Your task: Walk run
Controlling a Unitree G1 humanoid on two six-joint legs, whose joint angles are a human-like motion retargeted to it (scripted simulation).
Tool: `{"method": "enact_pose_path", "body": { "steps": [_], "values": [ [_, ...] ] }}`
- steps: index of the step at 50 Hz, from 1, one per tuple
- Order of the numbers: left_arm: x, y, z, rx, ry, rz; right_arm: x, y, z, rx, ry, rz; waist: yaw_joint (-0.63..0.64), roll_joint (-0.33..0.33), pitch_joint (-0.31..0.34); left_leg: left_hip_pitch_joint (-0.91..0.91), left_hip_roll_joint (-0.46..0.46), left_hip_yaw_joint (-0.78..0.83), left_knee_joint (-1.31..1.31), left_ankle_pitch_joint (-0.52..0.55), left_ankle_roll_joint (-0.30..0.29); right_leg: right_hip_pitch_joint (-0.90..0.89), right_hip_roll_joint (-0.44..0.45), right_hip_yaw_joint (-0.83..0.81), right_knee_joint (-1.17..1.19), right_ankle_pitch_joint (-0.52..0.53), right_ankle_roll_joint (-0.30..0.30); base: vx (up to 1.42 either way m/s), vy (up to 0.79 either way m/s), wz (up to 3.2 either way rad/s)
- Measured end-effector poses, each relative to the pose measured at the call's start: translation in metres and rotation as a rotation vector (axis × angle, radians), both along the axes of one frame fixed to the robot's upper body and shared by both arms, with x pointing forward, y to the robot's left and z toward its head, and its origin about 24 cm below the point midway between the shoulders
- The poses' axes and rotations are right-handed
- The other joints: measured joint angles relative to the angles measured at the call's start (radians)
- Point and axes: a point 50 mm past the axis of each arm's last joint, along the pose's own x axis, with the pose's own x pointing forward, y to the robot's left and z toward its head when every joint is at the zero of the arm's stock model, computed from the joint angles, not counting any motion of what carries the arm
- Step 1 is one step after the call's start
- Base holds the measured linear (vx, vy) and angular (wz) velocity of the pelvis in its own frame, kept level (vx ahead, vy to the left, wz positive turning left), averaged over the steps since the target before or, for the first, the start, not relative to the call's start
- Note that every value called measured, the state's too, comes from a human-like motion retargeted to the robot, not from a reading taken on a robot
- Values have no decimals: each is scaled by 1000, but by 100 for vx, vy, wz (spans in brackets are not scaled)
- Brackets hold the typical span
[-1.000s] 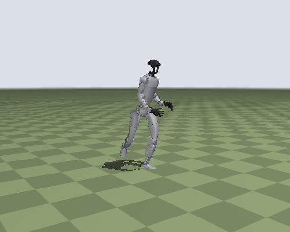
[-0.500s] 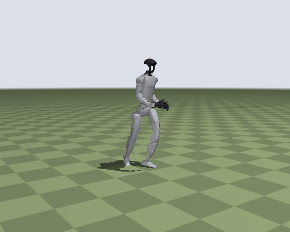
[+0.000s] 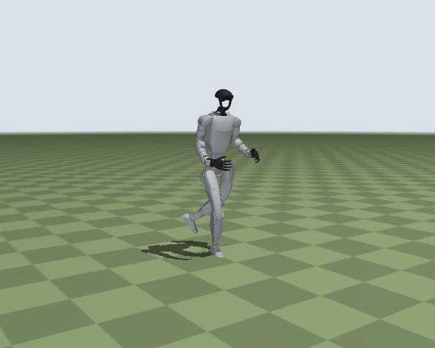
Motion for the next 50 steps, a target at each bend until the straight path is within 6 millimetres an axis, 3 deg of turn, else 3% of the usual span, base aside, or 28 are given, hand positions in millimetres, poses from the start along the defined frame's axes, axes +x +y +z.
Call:
{"method": "enact_pose_path", "body": {
  "steps": [2, 3, 5, 7, 10, 12, 13, 15, 17, 18, 20, 22, 24, 27, 28, 30, 32, 33, 35, 37, 38, 40, 42, 44, 46, 47, 48, 50],
  "values": [
    [-26, 0, -33, 6, 153, -10, 9, 1, 5, 17, -18, 0, 108, -35, 19, -160, -5, -77, 172, -96, 21, 135, -20, 0, 37, -114, 43, 264, -74, -5],
    [-37, -3, -45, -7, 209, -20, 17, 7, 11, 51, -37, 10, 181, -40, 22, -269, -9, -112, 208, -131, 2, 197, 19, 6, 7, -139, 64, 228, -70, -32],
    [-58, -3, -60, -49, 290, -21, 27, 11, 22, 129, -50, 32, 313, 34, 38, -436, 81, -171, 185, -232, -23, 398, 171, -113, -164, -83, 73, 197, -57, -66],
    [-73, 9, -63, -59, 317, 21, 28, 26, 30, 226, -33, 112, 409, 85, 71, -517, 132, -185, 7, -273, -38, 610, 325, -155, -359, 134, 95, 199, -63, -126],
    [-81, 21, -58, -10, 316, 35, 24, 36, 44, 274, -56, 234, 559, 88, 126, -591, 111, -219, -345, -281, -116, 794, 397, -140, -478, 616, 155, 186, -62, -144],
    [-62, 17, -48, 10, 263, -7, 25, 17, 50, 89, -98, 208, 619, 139, 163, -636, 112, -410, -483, -233, -216, 846, 469, -97, -439, 774, 188, 179, -58, -34],
    [-48, 11, -41, 10, 222, -36, 26, 3, 49, -49, -106, 132, 615, 181, 183, -651, 145, -429, -480, -233, -197, 838, 511, -122, -361, 792, 180, 146, -52, 39],
    [-24, 1, -28, 13, 147, -82, 24, -19, 37, -251, -78, -51, 640, 260, 208, -663, 233, -323, -366, -111, 6, 775, 522, -191, -95, 728, 153, 219, -57, 29],
    [-13, 11, -20, 39, 127, -79, 3, -12, -3, -251, 87, -73, 517, 261, 168, -688, 253, -397, -84, -423, 88, 614, 441, -292, 166, 620, 93, 218, -39, 20],
    [-6, 9, -17, 28, 133, -102, -20, -7, -29, -208, 222, -79, 529, 239, 178, -659, 238, -425, -14, -481, 49, 503, 344, -240, 348, 522, 72, 200, -15, -44],
    [12, 13, -4, 12, 105, -120, -51, 13, -53, -26, 383, -18, 376, 186, 111, -542, 148, -354, -81, -560, 66, 234, 163, -215, 510, 348, 61, 239, -26, 54],
    [18, 0, 6, 4, 57, -161, -68, -7, -52, 14, 357, -59, 245, 120, 70, -391, 6, -343, -231, -509, 51, 77, 14, -231, 438, 192, 15, 227, -45, 143],
    [20, -10, 16, -2, 8, -193, -79, -27, -44, -78, 287, -106, 152, 118, 56, -230, -31, -359, -338, -365, 1, 19, -8, -299, 187, 124, -1, 178, -53, 146],
    [13, -28, 7, -74, 43, -204, -94, -40, -39, -166, 256, -189, 35, 121, 51, -13, -15, -320, -419, 8, -65, 21, 13, -294, -231, 164, 103, 191, -71, 119],
    [11, -30, 1, -102, 67, -189, -90, -38, -36, -157, 230, -199, 25, 107, 51, 41, -10, -260, -424, 113, -67, 24, 27, -234, -298, 170, 111, 188, -77, -15],
    [7, -21, -11, -129, 120, -128, -68, -32, -27, -89, 169, -206, 39, 28, 66, 100, -67, -179, -340, 195, -48, 32, 7, -111, -327, 225, 95, 183, -72, -70],
    [-1, -10, -32, -127, 203, -54, -37, -15, -18, 67, 146, -209, 31, -12, 93, 65, -55, -126, -139, 80, -44, 65, -12, -26, -234, 214, 7, 144, -48, -23],
    [-11, -3, -48, -123, 273, -10, -24, -3, -12, 162, 138, -183, 60, -27, 81, 29, -70, -71, -72, 33, -17, 62, -30, -35, -107, 94, 11, 191, -59, -22],
    [-50, -1, -87, -139, 458, 43, -10, 8, -6, 334, 135, -164, 127, -31, 106, -99, -27, -125, 156, -79, 29, 183, -91, -80, -16, -23, 70, 261, -74, 6],
    [-70, -20, -108, -224, 558, 45, 8, 15, 9, 391, 75, -126, 285, -66, 95, -271, -40, -94, 167, -139, 30, 270, -26, -42, -57, -84, 104, 181, -53, -58],
    [-76, -19, -111, -229, 578, 47, 14, 15, 16, 369, 35, -86, 326, -62, 94, -328, -22, -74, 115, -174, 51, 335, -5, -79, -88, -85, 120, 156, -41, -65],
    [-85, -1, -105, -160, 560, 28, 24, 17, 35, 253, -44, 35, 417, 45, 101, -438, 106, -80, 10, -252, 45, 551, 174, -208, -293, 44, 129, 196, -49, -101],
    [-96, 15, -97, -80, 535, 48, 26, 25, 40, 140, -50, 123, 509, 92, 112, -517, 117, -148, -194, -264, -2, 707, 283, -223, -404, 246, 142, 175, -50, -133],
    [-102, 17, -96, -73, 530, 64, 24, 28, 40, 70, -44, 158, 581, 130, 123, -542, 89, -306, -405, -240, -75, 814, 357, -222, -434, 484, 121, 180, -43, -72],
    [-96, 14, -91, -71, 494, 59, 21, 27, 40, 25, -59, 159, 596, 172, 138, -530, 115, -389, -486, -221, -103, 866, 389, -276, -362, 659, 82, 192, -46, 12],
    [-89, 15, -86, -56, 457, 53, 20, 25, 39, -2, -62, 149, 600, 197, 150, -526, 141, -382, -466, -210, -74, 874, 392, -316, -284, 688, 61, 134, -41, -5],
    [-79, 17, -78, -33, 411, 44, 19, 22, 35, -37, -54, 134, 613, 220, 167, -529, 173, -319, -395, -205, 16, 865, 372, -356, -162, 644, 38, 151, -43, -30],
    [-67, 20, -68, 5, 362, 31, 9, 15, 14, -111, 22, 92, 598, 218, 162, -563, 175, -414, -139, -378, 51, 787, 339, -384, 68, 518, -12, 218, -43, -42]
  ]
}}
